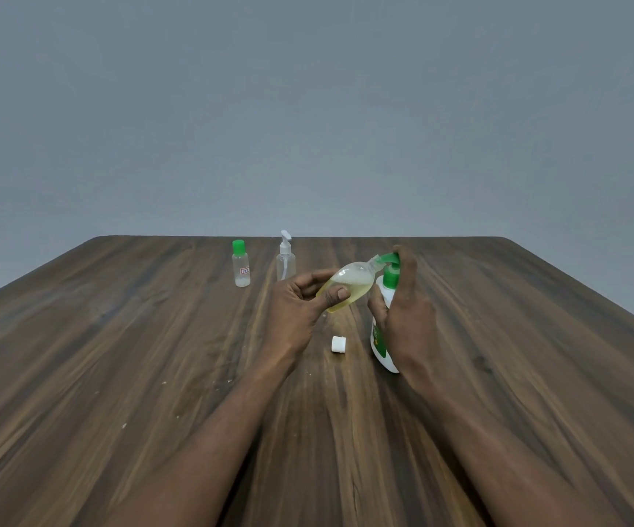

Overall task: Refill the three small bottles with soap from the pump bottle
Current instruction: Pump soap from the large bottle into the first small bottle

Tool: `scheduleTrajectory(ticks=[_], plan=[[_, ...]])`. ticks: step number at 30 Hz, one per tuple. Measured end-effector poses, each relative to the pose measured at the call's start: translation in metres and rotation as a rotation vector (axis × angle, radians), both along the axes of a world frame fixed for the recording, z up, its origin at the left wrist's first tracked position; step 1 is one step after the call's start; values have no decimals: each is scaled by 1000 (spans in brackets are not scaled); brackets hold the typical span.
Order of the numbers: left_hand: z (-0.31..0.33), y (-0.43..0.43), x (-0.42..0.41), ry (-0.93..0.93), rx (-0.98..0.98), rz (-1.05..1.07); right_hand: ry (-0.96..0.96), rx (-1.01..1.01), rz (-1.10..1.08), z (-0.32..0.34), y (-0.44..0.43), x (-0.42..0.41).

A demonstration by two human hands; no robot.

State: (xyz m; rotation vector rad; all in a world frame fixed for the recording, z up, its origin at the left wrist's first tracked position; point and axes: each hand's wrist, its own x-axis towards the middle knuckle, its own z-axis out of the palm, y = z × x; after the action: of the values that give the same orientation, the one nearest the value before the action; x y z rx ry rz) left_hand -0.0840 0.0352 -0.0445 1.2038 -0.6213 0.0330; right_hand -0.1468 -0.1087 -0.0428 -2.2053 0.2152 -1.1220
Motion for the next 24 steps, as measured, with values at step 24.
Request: scheduleTrajectory(ticks=[24], plan=[[0,-1,-2,8,-4,2,-23,11,5,-1,0,-1]])
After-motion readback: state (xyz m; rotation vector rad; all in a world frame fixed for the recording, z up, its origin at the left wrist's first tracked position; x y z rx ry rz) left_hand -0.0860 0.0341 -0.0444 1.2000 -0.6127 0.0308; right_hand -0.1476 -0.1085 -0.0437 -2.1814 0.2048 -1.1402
